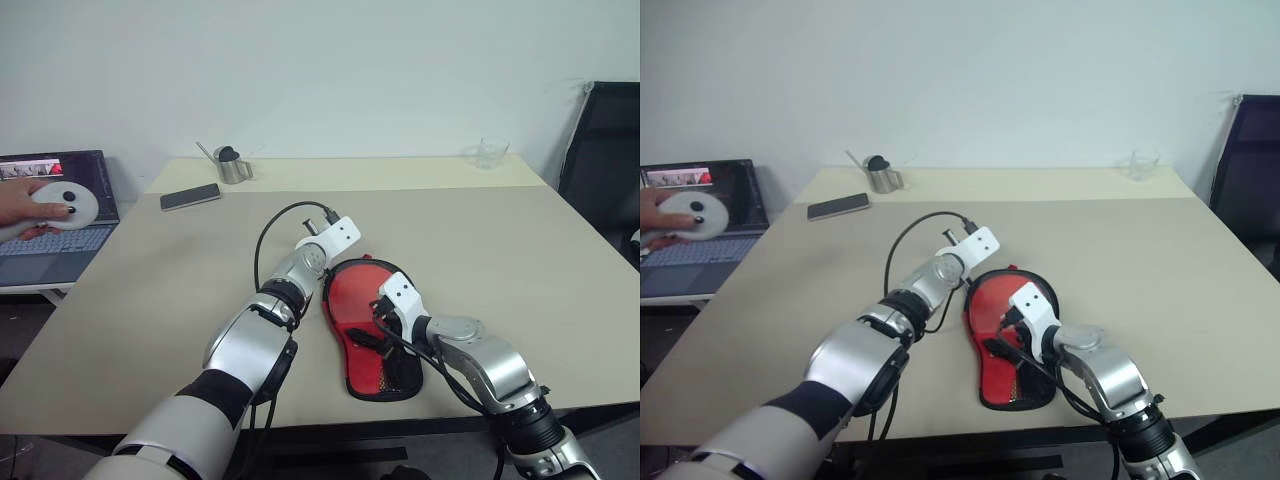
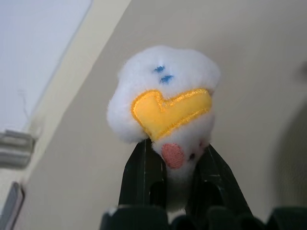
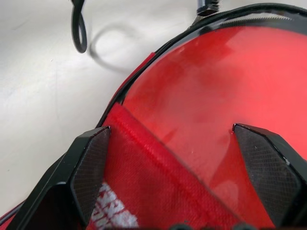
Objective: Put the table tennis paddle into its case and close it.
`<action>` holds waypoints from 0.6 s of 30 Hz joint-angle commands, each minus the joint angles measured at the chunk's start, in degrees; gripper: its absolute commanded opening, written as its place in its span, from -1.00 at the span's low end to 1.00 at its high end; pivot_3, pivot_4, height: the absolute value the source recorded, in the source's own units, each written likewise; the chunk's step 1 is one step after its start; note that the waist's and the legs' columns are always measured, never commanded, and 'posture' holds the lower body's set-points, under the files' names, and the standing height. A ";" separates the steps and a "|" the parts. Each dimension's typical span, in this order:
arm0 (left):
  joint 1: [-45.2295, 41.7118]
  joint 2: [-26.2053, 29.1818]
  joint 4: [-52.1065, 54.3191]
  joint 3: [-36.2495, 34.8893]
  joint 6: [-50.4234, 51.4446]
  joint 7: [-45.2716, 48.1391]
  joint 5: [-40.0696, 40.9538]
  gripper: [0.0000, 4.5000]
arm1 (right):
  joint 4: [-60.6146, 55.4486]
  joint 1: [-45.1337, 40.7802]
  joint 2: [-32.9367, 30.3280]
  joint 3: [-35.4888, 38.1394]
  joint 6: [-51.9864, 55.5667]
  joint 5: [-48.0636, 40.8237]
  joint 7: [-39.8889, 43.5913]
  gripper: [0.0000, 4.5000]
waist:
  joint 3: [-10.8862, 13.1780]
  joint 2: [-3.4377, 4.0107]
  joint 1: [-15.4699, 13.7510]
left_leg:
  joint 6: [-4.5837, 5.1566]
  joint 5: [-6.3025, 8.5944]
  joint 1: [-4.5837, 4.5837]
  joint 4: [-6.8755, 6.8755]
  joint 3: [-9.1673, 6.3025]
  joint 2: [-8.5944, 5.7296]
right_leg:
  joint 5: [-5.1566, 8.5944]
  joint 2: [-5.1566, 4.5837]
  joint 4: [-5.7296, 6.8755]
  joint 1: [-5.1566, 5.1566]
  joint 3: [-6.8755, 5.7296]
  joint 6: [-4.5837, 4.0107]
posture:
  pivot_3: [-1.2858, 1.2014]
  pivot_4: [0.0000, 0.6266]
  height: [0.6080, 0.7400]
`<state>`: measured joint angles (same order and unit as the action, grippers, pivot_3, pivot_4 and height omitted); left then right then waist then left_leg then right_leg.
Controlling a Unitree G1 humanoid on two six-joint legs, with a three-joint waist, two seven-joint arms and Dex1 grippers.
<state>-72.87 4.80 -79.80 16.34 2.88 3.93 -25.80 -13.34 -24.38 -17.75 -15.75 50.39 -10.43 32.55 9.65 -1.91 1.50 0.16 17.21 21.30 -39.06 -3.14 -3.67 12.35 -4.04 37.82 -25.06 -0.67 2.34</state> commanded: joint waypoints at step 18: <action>-3.13 -9.68 0.12 8.31 -9.73 -5.74 -11.01 -0.93 | -7.93 5.93 -0.42 -0.06 7.97 -2.81 -3.28 1.00 | 0.01 -0.03 -1.06 | 0.01 0.01 0.08 0.00 -0.01 0.00 | 0.01 0.00 -0.07 0.00 -0.05 0.01 | 0.03 -0.52 1.00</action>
<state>-74.47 -3.48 -81.34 24.04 -4.64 -0.60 -36.23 -21.57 -19.69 -17.94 -14.66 56.11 -12.26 29.15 9.67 -1.93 0.45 0.18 17.22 21.38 -39.06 -3.15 -3.67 12.36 -4.03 37.74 -25.06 -0.73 2.35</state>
